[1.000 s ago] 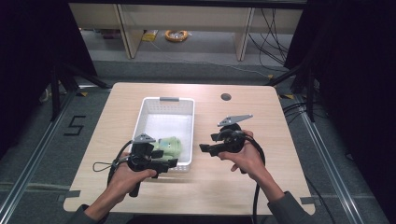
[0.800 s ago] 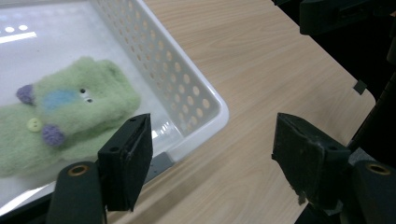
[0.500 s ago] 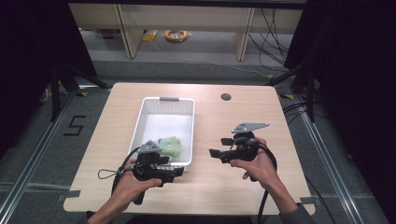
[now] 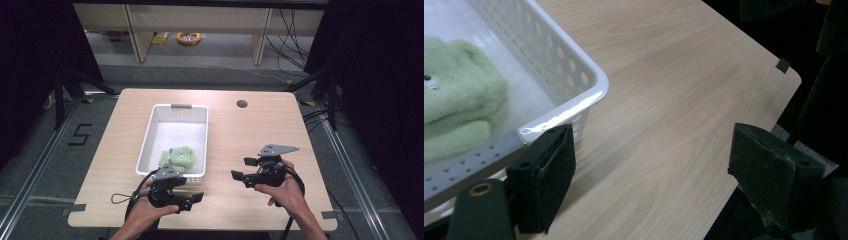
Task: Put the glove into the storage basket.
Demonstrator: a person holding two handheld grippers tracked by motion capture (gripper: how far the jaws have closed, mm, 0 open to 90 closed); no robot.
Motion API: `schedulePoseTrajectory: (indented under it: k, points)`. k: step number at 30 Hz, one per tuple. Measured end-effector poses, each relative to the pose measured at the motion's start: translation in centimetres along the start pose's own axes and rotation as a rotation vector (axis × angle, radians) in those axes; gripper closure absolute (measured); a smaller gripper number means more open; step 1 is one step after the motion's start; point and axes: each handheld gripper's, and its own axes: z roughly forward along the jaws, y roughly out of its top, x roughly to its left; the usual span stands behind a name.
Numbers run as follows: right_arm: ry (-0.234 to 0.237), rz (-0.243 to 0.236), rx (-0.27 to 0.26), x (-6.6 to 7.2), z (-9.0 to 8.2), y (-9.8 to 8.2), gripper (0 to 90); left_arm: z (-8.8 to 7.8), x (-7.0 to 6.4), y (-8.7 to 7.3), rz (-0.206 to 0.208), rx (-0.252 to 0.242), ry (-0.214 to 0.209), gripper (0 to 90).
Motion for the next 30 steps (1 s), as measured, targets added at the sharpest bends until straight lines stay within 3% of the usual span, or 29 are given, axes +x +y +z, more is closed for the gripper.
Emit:
schedulePoseTrajectory:
  k: [4, 6, 7, 9, 12, 13, 14, 18, 19, 20, 23, 24, 25, 28, 30]
  points:
    - [0.001, 0.013, 0.006, 0.0, -0.2, -0.6, 28.2, 0.1, -0.4, -0.3, 0.012, -0.010, 0.001, 18.4]
    - [0.003, -0.007, -0.006, -0.2, -0.1, -1.0, 28.1, 0.2, -0.5, -0.6, 0.025, -0.008, 0.002, 18.3]
    - [-0.013, 0.015, 0.003, 0.0, -0.3, -1.3, 28.1, 0.4, -0.6, -0.8, 0.024, -0.014, -0.005, 18.3]
    - [-0.001, 0.002, -0.005, -0.3, -0.4, -1.9, 28.1, 0.7, -0.9, -1.3, 0.024, -0.010, -0.003, 18.3]
    - [0.004, 0.022, -0.007, -0.2, -0.5, -2.3, 27.8, 0.9, -1.1, -1.8, 0.028, -0.006, -0.004, 18.1]
    - [-0.005, -0.004, -0.011, -0.4, -0.7, -2.6, 27.5, 1.1, -1.2, -2.2, 0.041, 0.010, -0.006, 18.0]
    - [0.010, 0.024, -0.011, -0.2, -0.6, -2.9, 27.4, 1.2, -1.2, -2.4, 0.040, 0.013, -0.011, 17.8]
    - [0.005, 0.032, -0.009, -0.3, -0.8, -3.4, 27.0, 1.3, -1.2, -2.8, 0.034, 0.010, -0.006, 17.6]
    - [0.002, -0.006, -0.023, -0.5, -0.7, -3.5, 27.0, 1.3, -1.1, -2.9, 0.039, 0.010, -0.013, 17.4]
    - [0.008, 0.041, -0.013, -0.2, -0.8, -3.9, 27.0, 1.2, -1.2, -3.1, 0.033, 0.011, -0.009, 17.1]
    - [0.008, 0.026, -0.014, -0.3, -0.8, -4.1, 27.0, 1.2, -1.1, -3.1, 0.040, 0.011, -0.012, 16.6]
    - [0.011, 0.036, -0.018, -0.2, -0.8, -4.3, 27.0, 1.2, -1.3, -3.3, 0.019, 0.004, -0.015, 16.5]
    - [0.000, 0.002, -0.028, -0.4, -0.8, -4.3, 27.0, 1.2, -1.3, -3.4, 0.017, 0.002, -0.016, 16.5]
    - [0.016, 0.045, -0.018, 0.0, -0.8, -4.7, 26.8, 1.2, -1.3, -3.6, 0.029, 0.010, -0.017, 16.5]
    - [0.011, 0.014, -0.023, -0.2, -0.8, -5.0, 26.4, 1.2, -1.3, -3.7, 0.027, 0.015, -0.012, 16.5]
